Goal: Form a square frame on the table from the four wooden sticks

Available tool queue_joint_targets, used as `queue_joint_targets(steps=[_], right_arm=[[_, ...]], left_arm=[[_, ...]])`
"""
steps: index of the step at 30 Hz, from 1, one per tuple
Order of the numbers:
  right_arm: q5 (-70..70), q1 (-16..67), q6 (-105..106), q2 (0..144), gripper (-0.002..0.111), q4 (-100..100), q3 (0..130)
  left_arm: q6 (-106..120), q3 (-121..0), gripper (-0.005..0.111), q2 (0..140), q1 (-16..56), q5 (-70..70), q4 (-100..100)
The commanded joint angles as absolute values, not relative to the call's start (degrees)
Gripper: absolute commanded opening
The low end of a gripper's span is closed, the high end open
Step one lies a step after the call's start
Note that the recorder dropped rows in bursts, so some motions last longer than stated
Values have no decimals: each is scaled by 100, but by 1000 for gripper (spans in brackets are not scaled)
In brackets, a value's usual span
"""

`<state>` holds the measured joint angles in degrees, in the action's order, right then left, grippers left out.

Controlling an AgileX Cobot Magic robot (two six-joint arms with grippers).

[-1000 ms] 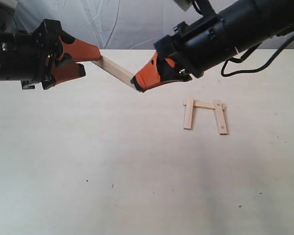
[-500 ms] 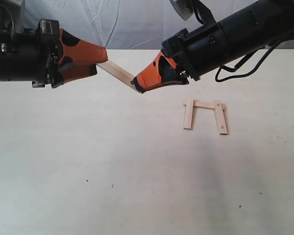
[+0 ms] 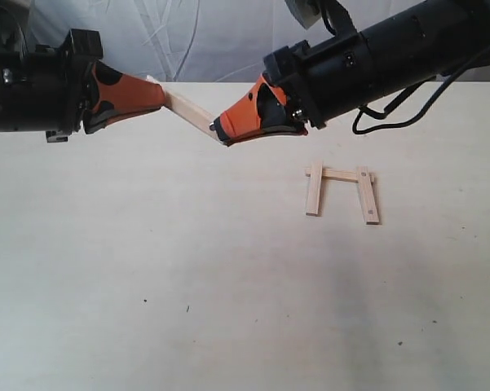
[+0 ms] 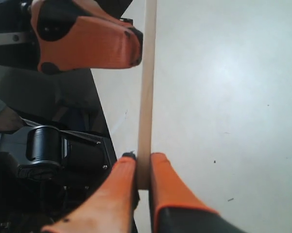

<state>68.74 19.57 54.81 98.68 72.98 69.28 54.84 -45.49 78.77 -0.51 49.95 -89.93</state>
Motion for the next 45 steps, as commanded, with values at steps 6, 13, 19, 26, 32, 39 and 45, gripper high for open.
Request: queue_joint_targets(steps=[6, 13, 19, 26, 32, 39, 45], right_arm=[[6996, 1930, 5599, 9852, -1, 7793, 6947], [6996, 2028, 5614, 9865, -1, 7947, 6947], [6996, 2314, 5741, 9919, -1, 8148, 6947], [6996, 2393, 5751, 10085, -1, 8211, 6947], [6996, 2405, 5751, 10237, -1, 8164, 6947], [6996, 2405, 5740, 10298, 10, 8269, 6947], [6926, 2405, 5740, 10298, 72, 8163, 6947]], left_arm=[[5419, -4563, 51, 7883, -48, 4804, -9046], [5575, -4563, 52, 7883, -48, 4733, -9485], [5747, -4563, 51, 7883, -48, 4926, -9745], [5764, -4563, 28, 7883, -48, 4986, -9957], [5764, -4563, 1, 7883, -48, 4986, -9995], [5764, -4563, 0, 7883, -48, 4913, -9853], [5740, -4563, 0, 7883, -48, 4583, -9482]])
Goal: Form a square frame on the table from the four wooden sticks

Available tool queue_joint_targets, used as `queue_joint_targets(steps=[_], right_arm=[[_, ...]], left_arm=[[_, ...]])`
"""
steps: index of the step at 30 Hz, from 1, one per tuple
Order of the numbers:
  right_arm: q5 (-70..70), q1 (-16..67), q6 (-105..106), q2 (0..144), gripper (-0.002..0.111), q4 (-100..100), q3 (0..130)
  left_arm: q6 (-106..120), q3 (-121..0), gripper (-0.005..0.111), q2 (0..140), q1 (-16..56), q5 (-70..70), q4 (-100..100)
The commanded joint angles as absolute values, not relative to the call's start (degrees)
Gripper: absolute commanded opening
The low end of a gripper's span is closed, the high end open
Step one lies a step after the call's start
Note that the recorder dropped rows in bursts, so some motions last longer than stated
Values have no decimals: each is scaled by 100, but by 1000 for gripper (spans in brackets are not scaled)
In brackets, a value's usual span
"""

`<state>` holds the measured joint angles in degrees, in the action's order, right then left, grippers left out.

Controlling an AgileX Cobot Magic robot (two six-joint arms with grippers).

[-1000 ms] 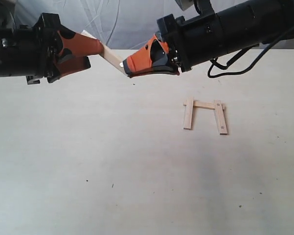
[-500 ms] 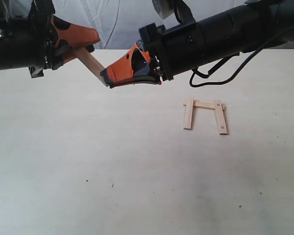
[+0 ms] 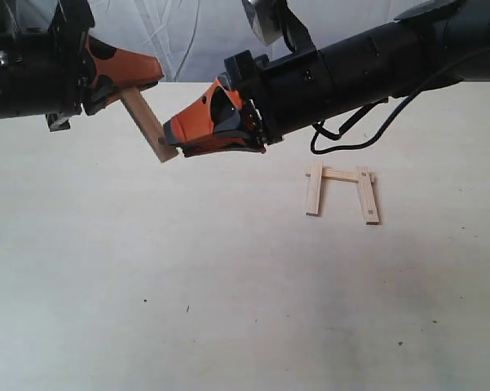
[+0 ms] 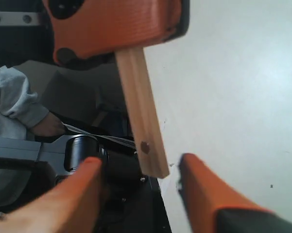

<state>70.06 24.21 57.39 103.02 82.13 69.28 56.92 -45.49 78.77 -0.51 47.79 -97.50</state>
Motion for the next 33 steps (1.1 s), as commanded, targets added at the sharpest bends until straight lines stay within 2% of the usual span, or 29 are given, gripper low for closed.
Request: queue_joint_targets(steps=[1, 3, 4, 7, 12, 16, 33], right_arm=[[6838, 2405, 5740, 10288, 74, 8137, 6959], [6704, 2405, 5740, 10248, 69, 8108, 7019], [6535, 2460, 5740, 10192, 59, 8006, 7134], [6025, 2689, 5669, 10085, 53, 7435, 7345], [4641, 3575, 5036, 10044, 54, 5838, 7464], [3614, 4090, 4604, 10044, 64, 5437, 7464], [3238, 4175, 4660, 10301, 63, 6313, 7464]], left_arm=[[5740, -4563, 0, 7883, -48, 4524, -9406], [5502, -4563, 0, 7883, -48, 4296, -9148], [5112, -4563, 0, 7883, -48, 4034, -8836], [4781, -4563, 0, 7883, -48, 3925, -8474], [4509, -4539, 0, 7883, -48, 3847, -8340], [4508, -4412, 0, 7883, -48, 3731, -8390], [4492, -4303, 0, 7883, -48, 4029, -8483]])
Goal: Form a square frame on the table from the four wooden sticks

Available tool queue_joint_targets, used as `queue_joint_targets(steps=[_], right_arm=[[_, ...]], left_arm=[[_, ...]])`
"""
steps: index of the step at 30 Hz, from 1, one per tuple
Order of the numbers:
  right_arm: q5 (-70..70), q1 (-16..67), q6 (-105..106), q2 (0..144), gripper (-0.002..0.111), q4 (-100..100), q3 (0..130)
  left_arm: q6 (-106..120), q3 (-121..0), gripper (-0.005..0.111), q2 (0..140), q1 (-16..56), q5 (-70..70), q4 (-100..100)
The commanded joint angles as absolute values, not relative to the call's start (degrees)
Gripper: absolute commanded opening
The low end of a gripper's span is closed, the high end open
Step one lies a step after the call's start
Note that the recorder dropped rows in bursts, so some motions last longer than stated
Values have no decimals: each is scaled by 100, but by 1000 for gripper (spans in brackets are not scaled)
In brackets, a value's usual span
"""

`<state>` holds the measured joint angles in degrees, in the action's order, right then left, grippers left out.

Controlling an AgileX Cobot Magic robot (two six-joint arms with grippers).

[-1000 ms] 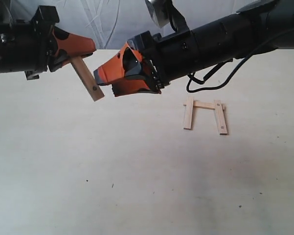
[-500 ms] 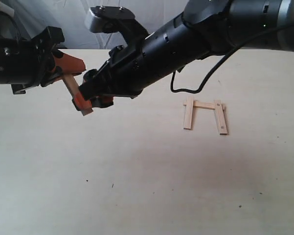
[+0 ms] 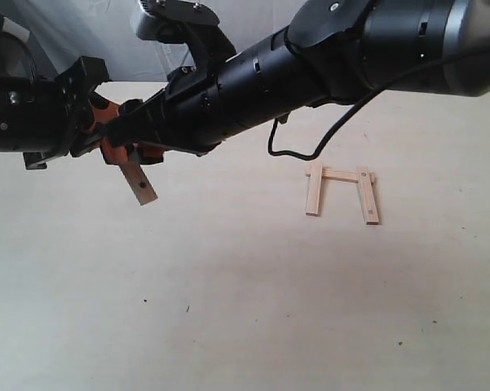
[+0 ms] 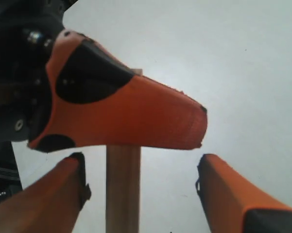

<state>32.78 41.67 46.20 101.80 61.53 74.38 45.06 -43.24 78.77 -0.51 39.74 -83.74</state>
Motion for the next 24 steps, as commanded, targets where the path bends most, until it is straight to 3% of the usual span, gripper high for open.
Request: queue_joint_targets(steps=[1, 5, 12, 13, 17, 24], right_arm=[[3238, 4175, 4660, 10334, 63, 6361, 7464], [3209, 4175, 4660, 10384, 56, 6372, 7464], [3114, 4175, 4660, 10364, 11, 6510, 7464], [3163, 4175, 4660, 10364, -1, 6496, 7464], [3189, 4175, 4660, 10364, -1, 6433, 7464], [4135, 4091, 4618, 10223, -1, 5819, 7464]], left_arm=[[4492, -4303, 0, 7883, -48, 4029, -8483], [4492, -4303, 0, 7883, -48, 3993, -8514], [4492, -4303, 0, 7883, -48, 3884, -8473], [4492, -4303, 0, 7883, -48, 3833, -8472], [4492, -4303, 2, 7883, -48, 3825, -8563], [4513, -4325, 49, 7861, -48, 3431, -8911]])
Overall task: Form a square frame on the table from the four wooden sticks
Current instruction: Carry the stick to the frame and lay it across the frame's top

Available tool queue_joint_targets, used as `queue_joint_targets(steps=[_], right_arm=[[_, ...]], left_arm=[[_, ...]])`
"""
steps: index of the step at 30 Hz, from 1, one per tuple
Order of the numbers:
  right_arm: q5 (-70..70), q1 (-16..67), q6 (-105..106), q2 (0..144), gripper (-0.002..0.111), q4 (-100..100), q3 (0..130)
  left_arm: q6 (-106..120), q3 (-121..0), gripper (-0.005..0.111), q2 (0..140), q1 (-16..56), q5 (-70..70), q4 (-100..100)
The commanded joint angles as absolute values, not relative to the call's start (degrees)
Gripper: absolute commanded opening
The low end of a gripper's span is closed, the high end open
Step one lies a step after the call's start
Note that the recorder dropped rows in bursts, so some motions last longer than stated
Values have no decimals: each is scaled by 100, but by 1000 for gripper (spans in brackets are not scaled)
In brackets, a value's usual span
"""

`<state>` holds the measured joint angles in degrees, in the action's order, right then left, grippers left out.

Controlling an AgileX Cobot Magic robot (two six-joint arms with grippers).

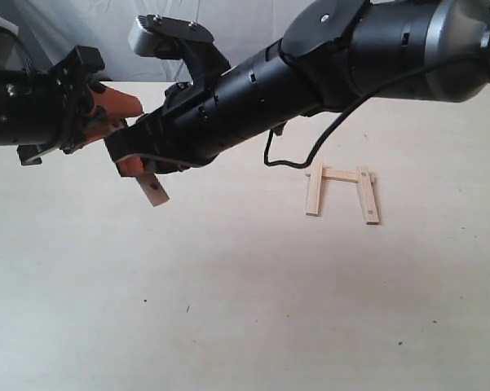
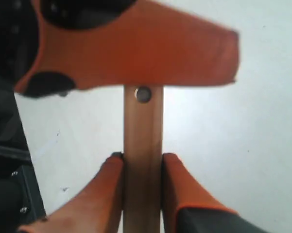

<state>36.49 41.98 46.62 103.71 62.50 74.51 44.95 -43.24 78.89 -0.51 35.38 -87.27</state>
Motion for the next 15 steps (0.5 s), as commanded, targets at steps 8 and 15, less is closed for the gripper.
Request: queue_joint_targets(steps=[8, 15], right_arm=[[5500, 2559, 5017, 10160, -1, 2607, 7464], [4985, 2333, 6088, 10612, -1, 1103, 7453]], left_arm=[[4757, -4363, 49, 7861, -48, 3609, -8778], [4854, -4363, 46, 7861, -38, 3607, -8824]])
